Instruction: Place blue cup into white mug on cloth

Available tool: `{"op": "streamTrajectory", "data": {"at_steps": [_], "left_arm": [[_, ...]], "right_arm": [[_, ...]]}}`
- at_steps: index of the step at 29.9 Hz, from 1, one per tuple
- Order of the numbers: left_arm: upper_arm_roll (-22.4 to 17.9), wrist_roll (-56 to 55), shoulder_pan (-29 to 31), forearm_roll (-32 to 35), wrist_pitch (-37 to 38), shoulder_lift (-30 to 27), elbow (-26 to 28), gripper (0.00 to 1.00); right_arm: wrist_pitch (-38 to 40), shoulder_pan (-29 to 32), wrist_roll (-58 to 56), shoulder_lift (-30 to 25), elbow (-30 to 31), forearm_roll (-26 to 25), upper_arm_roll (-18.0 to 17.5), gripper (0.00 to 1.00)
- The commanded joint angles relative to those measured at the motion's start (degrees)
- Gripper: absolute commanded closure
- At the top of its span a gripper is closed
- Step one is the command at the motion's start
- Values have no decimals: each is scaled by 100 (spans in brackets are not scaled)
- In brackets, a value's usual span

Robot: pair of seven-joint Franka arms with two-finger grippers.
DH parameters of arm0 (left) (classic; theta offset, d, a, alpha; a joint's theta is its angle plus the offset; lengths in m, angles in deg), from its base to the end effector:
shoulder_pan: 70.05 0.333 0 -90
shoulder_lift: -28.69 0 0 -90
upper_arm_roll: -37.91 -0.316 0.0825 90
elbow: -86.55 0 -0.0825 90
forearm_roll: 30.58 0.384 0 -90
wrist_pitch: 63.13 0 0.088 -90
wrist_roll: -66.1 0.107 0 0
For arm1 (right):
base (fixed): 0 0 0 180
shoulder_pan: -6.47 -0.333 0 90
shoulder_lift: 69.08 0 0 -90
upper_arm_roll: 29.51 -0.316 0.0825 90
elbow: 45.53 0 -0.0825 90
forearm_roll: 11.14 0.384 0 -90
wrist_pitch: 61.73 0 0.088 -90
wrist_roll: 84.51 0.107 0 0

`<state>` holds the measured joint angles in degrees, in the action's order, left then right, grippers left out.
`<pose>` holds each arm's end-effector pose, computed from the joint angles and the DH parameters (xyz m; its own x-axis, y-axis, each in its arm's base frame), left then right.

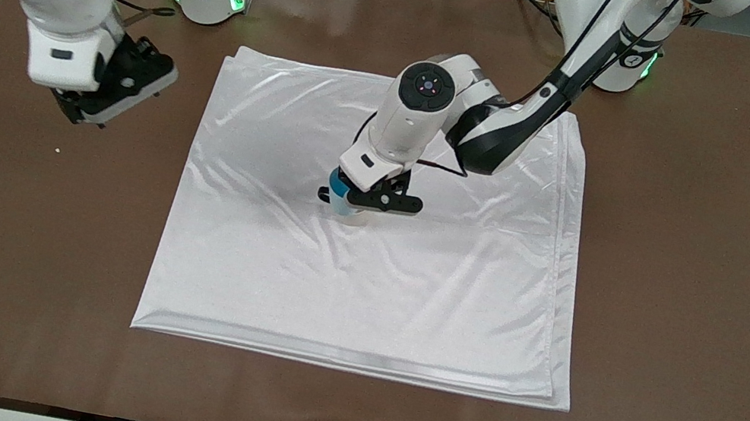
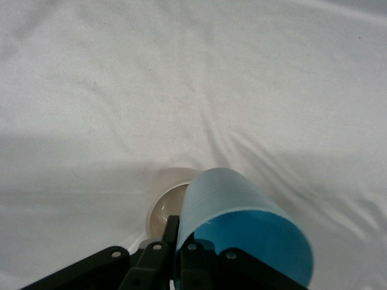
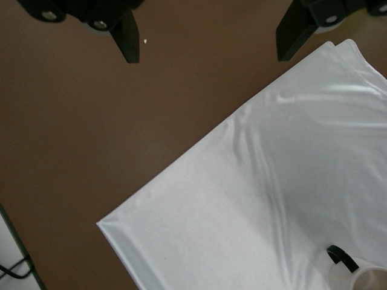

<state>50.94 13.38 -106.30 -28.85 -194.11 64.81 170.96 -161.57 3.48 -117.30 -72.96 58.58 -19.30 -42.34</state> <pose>0.5012 -0.5329 0.3353 0.9943 0.1015 0.0326 0.0920 -0.9713 0.2193 0.5234 0.1382 0.5594 0.6443 0.7591 -0.0925 0.7639 -0.6332 0.1242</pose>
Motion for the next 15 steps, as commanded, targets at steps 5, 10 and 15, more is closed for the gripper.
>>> {"op": "streamTrajectory", "data": {"at_steps": [5, 10, 15], "left_arm": [[-72, -124, -93, 293, -112, 255, -47, 100], [-72, -124, -84, 346, -86, 238, 15, 100], [-64, -133, -84, 337, -24, 220, 32, 100]], "right_arm": [[868, 737, 255, -122, -726, 121, -70, 0], [1018, 1010, 273, -113, -954, 112, -61, 0], [1124, 1309, 273, -42, -1148, 174, -70, 0]]}}
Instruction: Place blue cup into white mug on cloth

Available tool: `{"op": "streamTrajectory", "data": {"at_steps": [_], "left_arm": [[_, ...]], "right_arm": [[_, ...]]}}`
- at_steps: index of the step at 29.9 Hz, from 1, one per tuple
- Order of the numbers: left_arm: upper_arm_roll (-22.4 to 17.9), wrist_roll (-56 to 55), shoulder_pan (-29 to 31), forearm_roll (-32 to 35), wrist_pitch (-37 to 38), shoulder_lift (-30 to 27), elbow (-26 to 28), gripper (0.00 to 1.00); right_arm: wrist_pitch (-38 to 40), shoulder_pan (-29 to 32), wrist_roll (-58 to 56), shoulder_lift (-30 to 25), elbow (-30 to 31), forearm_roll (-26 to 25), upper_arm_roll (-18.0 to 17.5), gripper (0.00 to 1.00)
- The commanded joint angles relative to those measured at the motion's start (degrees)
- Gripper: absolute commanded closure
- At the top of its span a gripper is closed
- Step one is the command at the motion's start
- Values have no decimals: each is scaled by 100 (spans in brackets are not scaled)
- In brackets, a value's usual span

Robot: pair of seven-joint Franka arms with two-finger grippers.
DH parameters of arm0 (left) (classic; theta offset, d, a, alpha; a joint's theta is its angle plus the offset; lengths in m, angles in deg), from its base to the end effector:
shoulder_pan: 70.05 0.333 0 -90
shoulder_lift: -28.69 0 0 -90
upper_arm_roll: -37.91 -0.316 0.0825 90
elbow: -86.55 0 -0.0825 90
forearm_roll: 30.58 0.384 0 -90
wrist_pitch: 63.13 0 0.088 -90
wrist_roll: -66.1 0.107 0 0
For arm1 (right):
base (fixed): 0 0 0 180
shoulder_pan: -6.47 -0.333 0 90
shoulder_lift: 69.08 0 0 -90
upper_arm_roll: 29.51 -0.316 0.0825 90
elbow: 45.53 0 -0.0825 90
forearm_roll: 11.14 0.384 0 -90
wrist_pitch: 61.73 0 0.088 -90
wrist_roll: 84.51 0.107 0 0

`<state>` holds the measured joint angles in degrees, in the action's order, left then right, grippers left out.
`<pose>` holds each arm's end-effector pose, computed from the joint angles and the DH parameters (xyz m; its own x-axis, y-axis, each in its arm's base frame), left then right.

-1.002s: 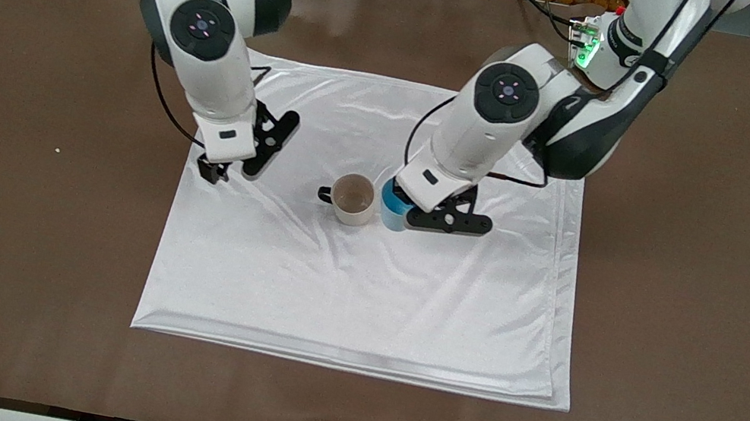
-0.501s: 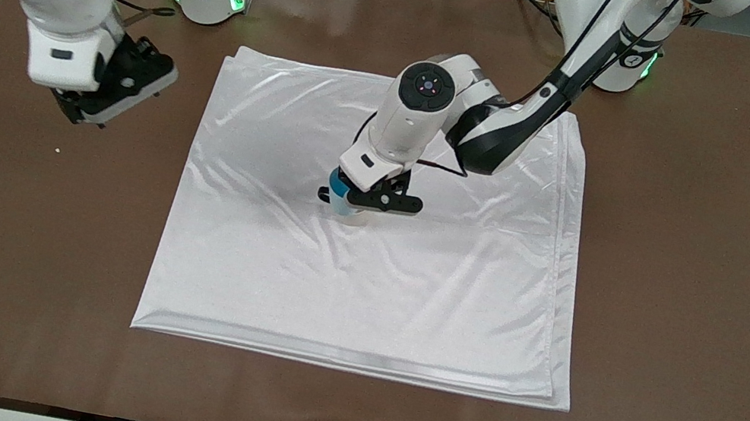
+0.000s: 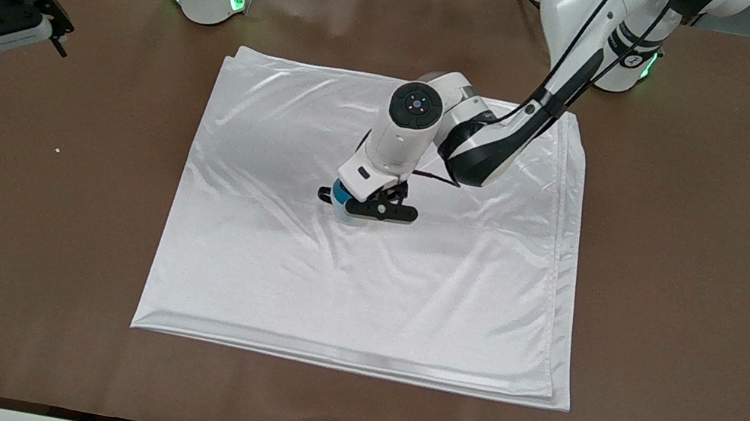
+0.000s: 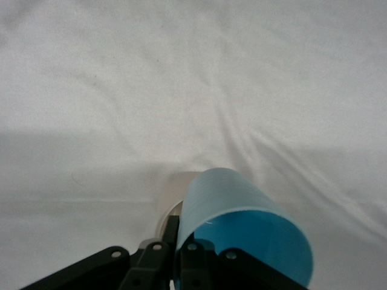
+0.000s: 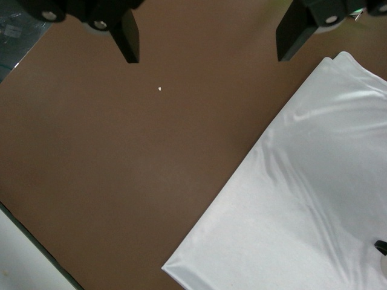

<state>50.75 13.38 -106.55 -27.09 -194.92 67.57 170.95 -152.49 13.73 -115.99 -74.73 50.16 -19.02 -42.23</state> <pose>0.5012 -0.5338 0.3019 0.9960 0.0844 0.0285 0.0778 -0.9799 0.1835 0.5235 0.0414 0.6319 0.8001 0.5953 -0.0743 0.5994 -0.7881 0.1404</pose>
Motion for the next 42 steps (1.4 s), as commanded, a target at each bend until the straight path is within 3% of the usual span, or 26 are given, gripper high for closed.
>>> {"op": "streamTrajectory", "data": {"at_steps": [1, 16, 29, 37, 38, 42], "left_arm": [[-45, -133, -51, 170, 91, -64, 33, 100], [8, -326, -103, 162, 680, -231, 33, 100], [8, -371, -279, 109, 628, 23, -37, 100], [-27, -362, -279, 135, 505, 155, -46, 100], [-27, -362, -279, 135, 505, 173, -46, 97], [-36, -274, -226, 135, 487, 173, -64, 2]], "right_arm": [[208, 328, 142, 143, -323, 155, -81, 0], [190, 636, 335, 354, -683, 146, -81, 0], [208, 496, 1960, 380, -815, 181, -125, 0], [164, 496, 3235, 380, -824, 674, -116, 0], [164, 496, 3288, 380, -815, 682, -116, 0], [173, 496, 3350, 389, -806, 691, -125, 0]]}}
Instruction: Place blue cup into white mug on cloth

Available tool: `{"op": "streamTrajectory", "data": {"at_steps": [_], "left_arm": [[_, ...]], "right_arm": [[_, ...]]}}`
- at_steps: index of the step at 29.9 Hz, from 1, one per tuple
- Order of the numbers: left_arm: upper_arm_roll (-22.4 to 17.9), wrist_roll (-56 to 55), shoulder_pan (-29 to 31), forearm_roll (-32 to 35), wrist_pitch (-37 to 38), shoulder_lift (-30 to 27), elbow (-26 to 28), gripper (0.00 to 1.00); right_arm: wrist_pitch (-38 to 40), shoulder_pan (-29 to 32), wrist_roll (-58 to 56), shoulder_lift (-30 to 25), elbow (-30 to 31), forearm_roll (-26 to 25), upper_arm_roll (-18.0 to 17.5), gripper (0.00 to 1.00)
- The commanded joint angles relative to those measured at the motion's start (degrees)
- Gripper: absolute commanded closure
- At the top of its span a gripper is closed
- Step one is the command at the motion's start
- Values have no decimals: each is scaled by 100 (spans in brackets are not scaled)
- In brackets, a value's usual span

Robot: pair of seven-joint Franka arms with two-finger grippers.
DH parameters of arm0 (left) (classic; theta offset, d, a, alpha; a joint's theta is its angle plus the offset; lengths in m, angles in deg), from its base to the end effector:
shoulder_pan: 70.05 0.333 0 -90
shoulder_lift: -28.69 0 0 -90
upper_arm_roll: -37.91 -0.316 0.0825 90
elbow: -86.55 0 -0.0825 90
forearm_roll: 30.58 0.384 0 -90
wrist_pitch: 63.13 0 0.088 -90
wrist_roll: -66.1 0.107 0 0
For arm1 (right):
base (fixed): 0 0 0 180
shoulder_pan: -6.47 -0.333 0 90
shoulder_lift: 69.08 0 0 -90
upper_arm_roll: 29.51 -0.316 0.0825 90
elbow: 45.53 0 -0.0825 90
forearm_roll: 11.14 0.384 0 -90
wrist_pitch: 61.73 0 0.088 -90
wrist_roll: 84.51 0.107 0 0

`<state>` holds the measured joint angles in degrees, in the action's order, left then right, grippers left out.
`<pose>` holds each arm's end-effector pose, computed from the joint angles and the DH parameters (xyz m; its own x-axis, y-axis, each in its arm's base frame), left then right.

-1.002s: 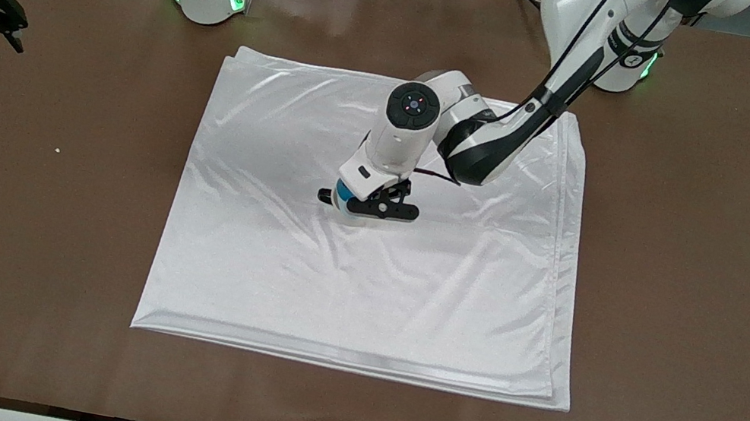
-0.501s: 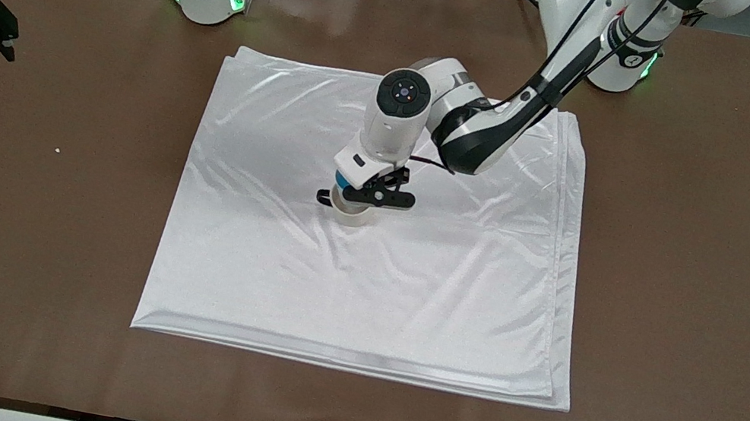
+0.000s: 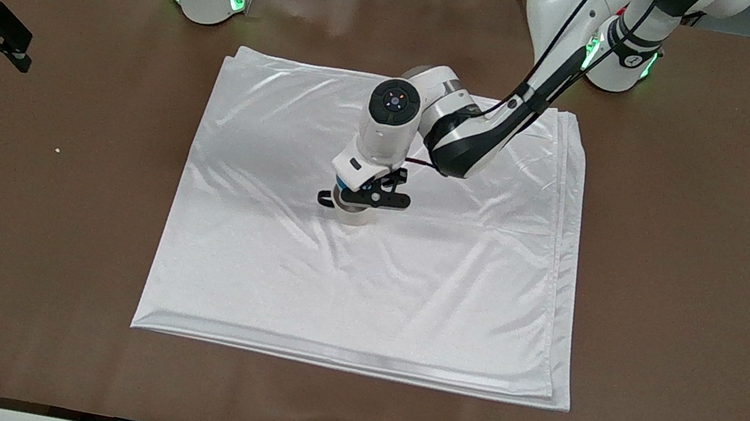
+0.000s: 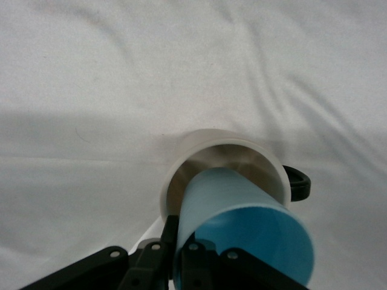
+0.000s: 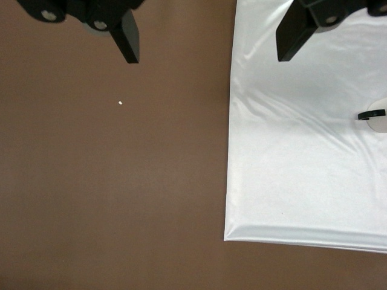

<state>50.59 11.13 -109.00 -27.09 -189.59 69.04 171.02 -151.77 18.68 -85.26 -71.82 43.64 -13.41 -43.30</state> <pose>0.4716 -0.5463 0.2736 0.9959 0.0752 -0.0497 0.0794 -0.9928 0.0893 0.5402 0.0142 0.6570 0.9973 0.0411 0.0609 0.0379 -0.9979 0.0517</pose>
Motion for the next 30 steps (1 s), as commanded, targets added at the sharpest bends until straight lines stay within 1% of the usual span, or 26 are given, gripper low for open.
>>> {"op": "streamTrajectory", "data": {"at_steps": [1, 6, 11, 18, 20, 24, 26, 30], "left_arm": [[-29, -49, 27, 143, -89, 8, -71, 0], [-29, -58, 124, 134, -239, -18, -193, 0], [-37, -85, 142, 143, -239, -97, -352, 0], [-37, -102, 501, 143, -230, -589, -352, 0], [-29, -93, 694, 152, -230, -782, -352, 0], [-46, -93, 923, 187, -116, -1142, -317, 0], [-46, -76, 1142, 257, 172, -1362, -308, 0], [-29, 73, 1573, 486, 779, -1793, -325, 0]], "right_arm": [[117, -8, 312, 89, -129, 121, -19, 0], [170, -35, 724, 80, -129, 113, -27, 0], [249, -52, 743, 72, -129, 112, -27, 0], [214, -131, 786, 80, -102, 112, -10, 0], [214, -324, 813, 63, -50, 104, 86, 0], [205, -728, 830, 45, -41, 95, 587, 0], [214, -834, 830, 36, -32, 95, 763, 0], [205, -843, 830, 36, -14, 95, 816, 0]]}}
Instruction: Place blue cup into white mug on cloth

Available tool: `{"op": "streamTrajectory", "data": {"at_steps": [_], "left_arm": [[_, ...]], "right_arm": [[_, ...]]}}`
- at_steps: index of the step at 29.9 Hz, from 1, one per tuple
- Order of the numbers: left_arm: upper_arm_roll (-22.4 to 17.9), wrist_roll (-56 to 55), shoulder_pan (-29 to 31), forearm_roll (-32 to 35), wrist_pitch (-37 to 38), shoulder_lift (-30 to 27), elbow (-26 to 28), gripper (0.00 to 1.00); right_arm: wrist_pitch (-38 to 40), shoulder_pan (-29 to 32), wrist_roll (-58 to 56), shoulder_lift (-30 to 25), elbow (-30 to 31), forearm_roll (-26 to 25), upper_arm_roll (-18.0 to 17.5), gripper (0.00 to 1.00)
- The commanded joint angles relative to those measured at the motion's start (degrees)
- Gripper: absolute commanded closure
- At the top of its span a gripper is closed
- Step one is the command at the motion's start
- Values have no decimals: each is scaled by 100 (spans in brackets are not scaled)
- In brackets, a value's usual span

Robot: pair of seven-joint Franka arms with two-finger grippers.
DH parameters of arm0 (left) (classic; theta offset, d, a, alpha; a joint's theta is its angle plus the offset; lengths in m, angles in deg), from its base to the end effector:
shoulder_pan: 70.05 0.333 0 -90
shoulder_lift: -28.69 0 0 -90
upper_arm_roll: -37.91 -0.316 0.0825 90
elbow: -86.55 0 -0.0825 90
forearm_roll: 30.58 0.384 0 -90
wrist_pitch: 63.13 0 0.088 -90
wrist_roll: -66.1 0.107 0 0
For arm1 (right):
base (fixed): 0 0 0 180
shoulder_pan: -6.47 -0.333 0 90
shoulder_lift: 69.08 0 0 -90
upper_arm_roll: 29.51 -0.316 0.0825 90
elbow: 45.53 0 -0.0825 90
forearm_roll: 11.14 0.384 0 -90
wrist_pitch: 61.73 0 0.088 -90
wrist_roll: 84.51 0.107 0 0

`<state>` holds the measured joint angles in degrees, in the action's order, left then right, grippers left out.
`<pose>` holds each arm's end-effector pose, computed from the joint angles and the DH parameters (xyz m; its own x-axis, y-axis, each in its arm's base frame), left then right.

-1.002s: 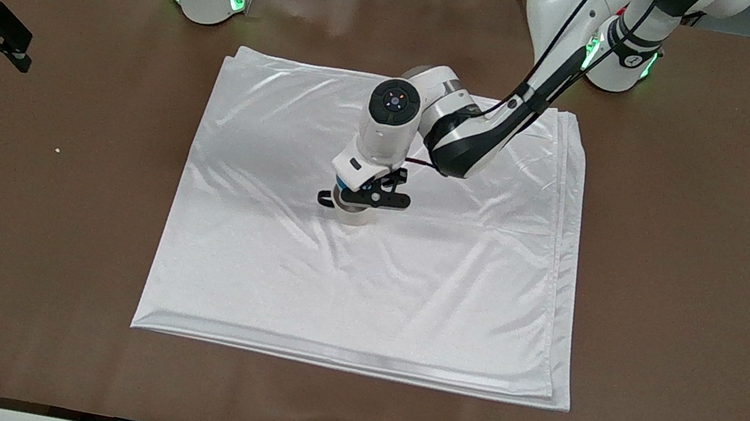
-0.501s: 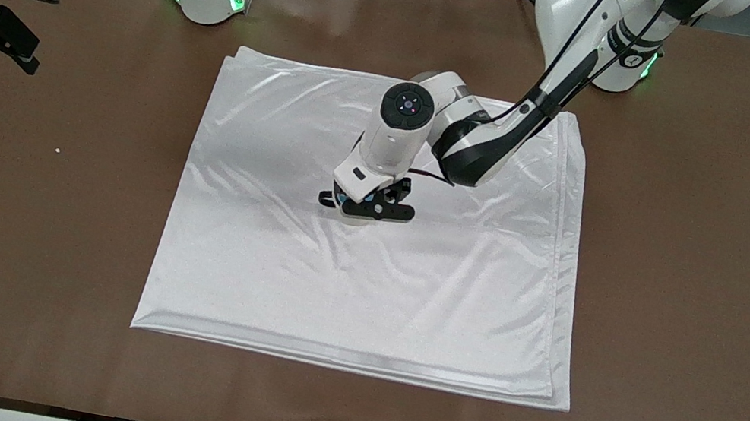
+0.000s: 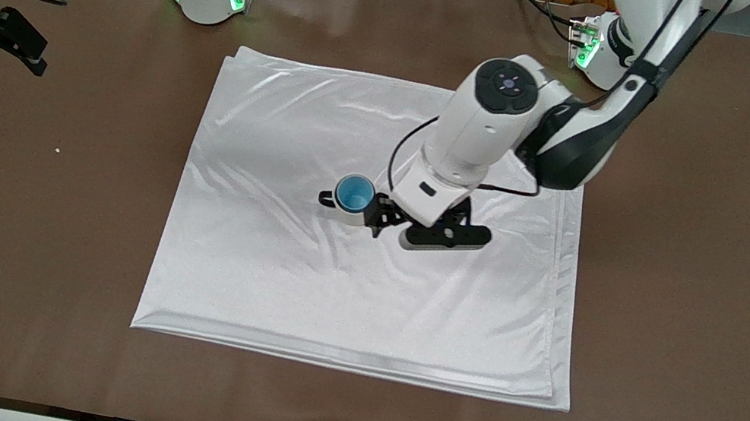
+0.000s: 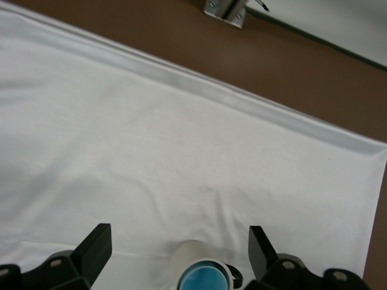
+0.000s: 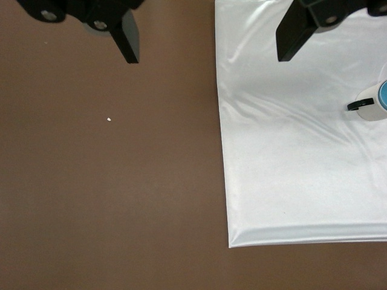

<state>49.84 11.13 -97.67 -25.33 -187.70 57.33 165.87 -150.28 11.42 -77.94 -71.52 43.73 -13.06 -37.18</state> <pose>0.5830 -0.4371 0.4593 0.9461 0.2814 0.1603 0.2370 -0.9390 0.2492 0.5386 0.0237 0.6515 0.9971 -0.0679 0.0341 -0.0691 -0.9970 0.0355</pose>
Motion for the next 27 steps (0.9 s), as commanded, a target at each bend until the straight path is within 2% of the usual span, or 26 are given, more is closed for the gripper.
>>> {"op": "streamTrajectory", "data": {"at_steps": [1, 8, 17, 27], "left_arm": [[46, 195, 538, 336, 739, -710, 189, 0], [46, 1110, 1057, 327, 1391, -1062, 189, 0], [46, 1611, 1672, 327, 1681, -1211, 189, 0], [55, 2551, 2076, 275, 1901, -1343, 189, 0]], "right_arm": [[48, -118, 98, 7, -23, 60, 205, 0], [74, -65, 116, 42, -93, 69, 214, 0], [66, 40, 160, 59, -155, 60, 214, 0], [30, 286, 151, 59, -146, 77, 214, 0]]}}
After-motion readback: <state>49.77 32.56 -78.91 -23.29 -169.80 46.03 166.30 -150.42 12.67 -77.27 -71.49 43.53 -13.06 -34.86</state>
